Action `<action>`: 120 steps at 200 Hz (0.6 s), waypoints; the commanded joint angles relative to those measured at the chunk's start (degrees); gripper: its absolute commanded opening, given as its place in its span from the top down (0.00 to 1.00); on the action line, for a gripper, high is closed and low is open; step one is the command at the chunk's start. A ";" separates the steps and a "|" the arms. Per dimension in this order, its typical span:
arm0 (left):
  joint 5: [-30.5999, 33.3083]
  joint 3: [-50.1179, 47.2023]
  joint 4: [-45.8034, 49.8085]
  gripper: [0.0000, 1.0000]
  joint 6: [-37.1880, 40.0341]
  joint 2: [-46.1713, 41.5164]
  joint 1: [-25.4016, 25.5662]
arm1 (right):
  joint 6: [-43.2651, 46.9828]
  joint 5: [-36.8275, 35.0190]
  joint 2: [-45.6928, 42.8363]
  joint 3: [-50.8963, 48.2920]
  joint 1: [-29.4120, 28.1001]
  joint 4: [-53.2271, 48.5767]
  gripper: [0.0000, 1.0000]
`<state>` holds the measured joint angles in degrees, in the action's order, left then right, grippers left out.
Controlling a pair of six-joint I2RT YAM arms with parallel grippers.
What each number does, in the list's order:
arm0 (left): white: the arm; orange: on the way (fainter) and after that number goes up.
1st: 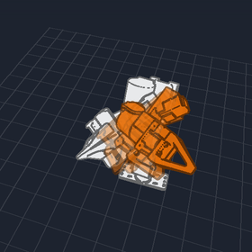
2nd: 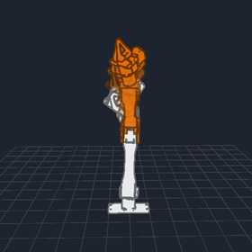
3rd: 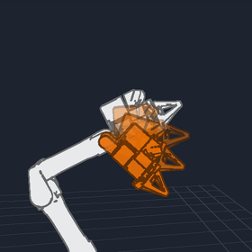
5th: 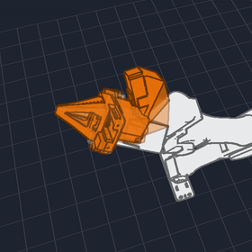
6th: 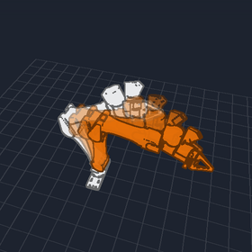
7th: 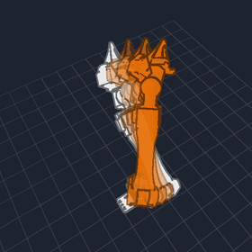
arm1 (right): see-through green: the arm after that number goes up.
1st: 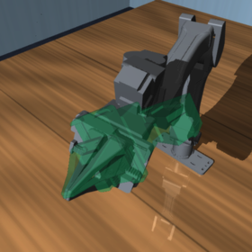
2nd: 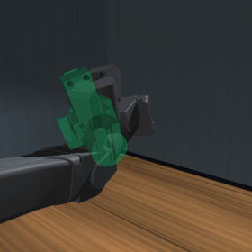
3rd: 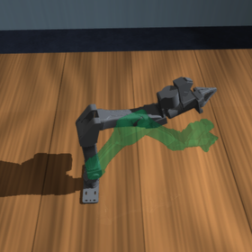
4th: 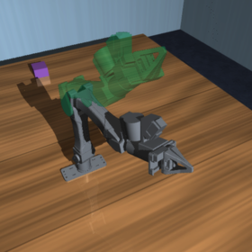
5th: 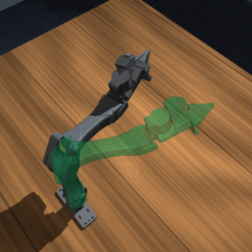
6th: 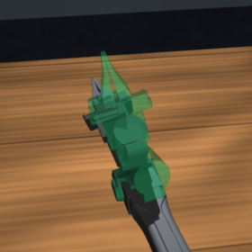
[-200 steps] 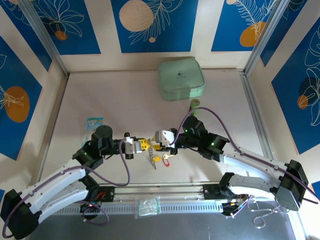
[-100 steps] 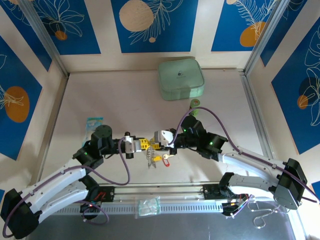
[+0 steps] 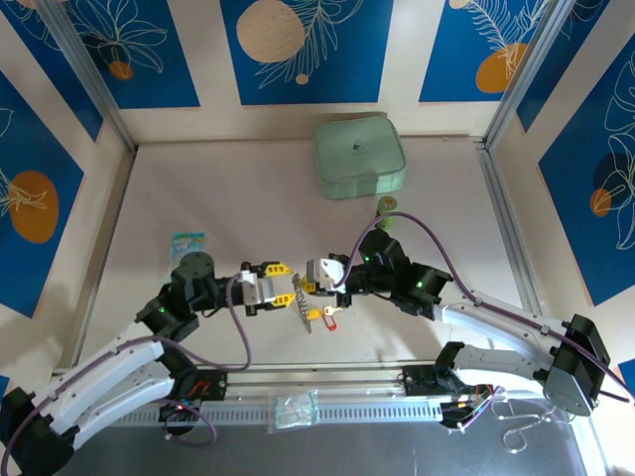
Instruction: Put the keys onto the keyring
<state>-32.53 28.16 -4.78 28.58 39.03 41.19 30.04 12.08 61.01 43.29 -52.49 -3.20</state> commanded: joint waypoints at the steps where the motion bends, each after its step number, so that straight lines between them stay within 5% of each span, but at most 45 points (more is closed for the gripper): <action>1: 3.57 -0.54 2.97 0.51 -1.91 -5.29 0.43 | 0.46 -0.43 -2.36 0.36 0.17 0.13 1.00; 62: 23.35 -0.70 7.48 0.40 -16.37 -15.76 0.47 | 1.48 -3.64 -4.55 1.21 0.40 -3.45 1.00; 98: 37.19 3.17 16.37 0.38 -27.47 -13.40 0.40 | -2.35 -7.33 -5.07 4.84 1.20 -10.97 1.00; 120: 39.02 4.98 20.01 0.38 -32.09 -10.61 0.41 | -9.88 -9.54 -4.47 8.47 1.27 -16.48 1.00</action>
<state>-1.08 29.82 8.86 5.28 26.33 41.28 28.03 5.67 57.19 46.37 -51.48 -13.91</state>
